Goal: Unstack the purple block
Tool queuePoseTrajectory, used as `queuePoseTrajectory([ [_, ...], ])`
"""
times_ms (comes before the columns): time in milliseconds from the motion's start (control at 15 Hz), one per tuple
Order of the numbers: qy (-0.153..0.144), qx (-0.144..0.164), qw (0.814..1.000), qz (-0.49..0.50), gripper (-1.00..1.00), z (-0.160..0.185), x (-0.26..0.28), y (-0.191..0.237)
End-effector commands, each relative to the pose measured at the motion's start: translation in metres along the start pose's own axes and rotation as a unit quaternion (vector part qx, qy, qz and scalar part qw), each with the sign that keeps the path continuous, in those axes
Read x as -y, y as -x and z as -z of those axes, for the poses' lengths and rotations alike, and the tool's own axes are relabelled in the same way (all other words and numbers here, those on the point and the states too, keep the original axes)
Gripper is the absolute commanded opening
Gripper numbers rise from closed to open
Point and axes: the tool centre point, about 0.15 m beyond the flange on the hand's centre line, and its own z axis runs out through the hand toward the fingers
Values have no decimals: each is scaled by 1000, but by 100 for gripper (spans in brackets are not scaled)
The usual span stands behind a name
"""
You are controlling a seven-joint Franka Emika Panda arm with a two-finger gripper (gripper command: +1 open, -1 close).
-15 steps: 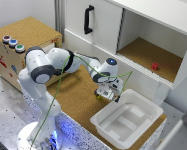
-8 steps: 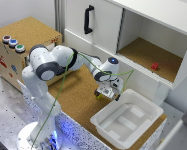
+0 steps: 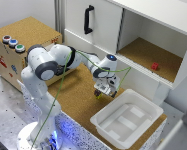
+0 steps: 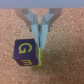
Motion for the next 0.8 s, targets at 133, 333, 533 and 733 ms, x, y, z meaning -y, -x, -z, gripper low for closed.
queuePoseTrajectory([
  [133,20,-11,999,-44,-100,3,-20,12],
  [333,21,-3,999,-25,-100,-5,-21,9],
  [533,15,2,1000,-3,-100,-6,-7,10],
  [733,-3,10,999,45,-100,1,33,21],
])
